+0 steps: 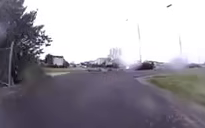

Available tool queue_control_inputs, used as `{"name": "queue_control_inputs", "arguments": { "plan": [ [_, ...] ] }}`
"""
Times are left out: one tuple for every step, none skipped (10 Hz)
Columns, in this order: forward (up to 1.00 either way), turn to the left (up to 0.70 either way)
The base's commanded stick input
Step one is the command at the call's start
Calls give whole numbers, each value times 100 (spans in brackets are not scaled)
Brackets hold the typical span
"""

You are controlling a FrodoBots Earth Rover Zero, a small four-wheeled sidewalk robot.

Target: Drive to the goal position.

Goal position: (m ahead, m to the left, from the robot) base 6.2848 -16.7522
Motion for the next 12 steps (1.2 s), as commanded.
{"name": "queue_control_inputs", "arguments": {
  "plan": [
    [100, 0],
    [100, 0],
    [100, -6],
    [100, -13],
    [100, -26],
    [100, -38],
    [100, 0],
    [100, 0],
    [100, 0],
    [100, 0],
    [100, 0],
    [100, 0]
  ]
}}
